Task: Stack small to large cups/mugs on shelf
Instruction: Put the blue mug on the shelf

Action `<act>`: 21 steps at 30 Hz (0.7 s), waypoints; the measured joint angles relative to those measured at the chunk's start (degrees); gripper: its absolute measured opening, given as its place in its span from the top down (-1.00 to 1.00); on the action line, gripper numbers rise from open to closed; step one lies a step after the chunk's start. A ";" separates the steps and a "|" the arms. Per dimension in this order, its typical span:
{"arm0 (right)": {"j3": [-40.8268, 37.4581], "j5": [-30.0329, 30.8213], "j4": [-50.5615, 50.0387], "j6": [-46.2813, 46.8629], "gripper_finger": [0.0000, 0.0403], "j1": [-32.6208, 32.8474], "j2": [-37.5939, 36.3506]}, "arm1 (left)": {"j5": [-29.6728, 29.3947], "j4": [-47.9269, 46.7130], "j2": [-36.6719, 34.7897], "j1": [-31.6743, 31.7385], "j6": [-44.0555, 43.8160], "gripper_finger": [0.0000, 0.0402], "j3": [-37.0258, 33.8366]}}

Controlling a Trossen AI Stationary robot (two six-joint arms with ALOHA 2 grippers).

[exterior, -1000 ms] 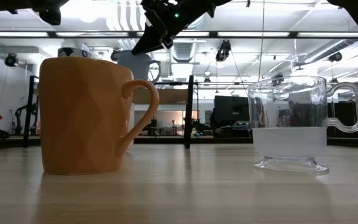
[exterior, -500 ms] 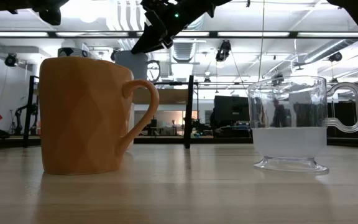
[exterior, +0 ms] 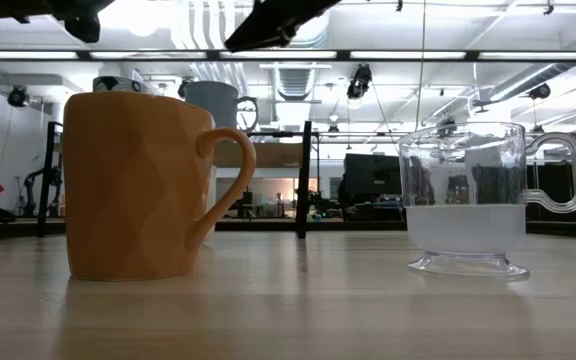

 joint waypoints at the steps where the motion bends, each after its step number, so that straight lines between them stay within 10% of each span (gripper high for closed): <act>1: -2.51 -0.81 1.78 0.03 0.45 0.46 -1.57 | 0.00 0.08 0.36 -0.01 -0.63 1.00 0.00; 21: -51.28 -5.30 35.33 4.51 0.59 7.84 -34.31 | 0.09 1.02 20.45 -0.01 -15.20 1.00 10.42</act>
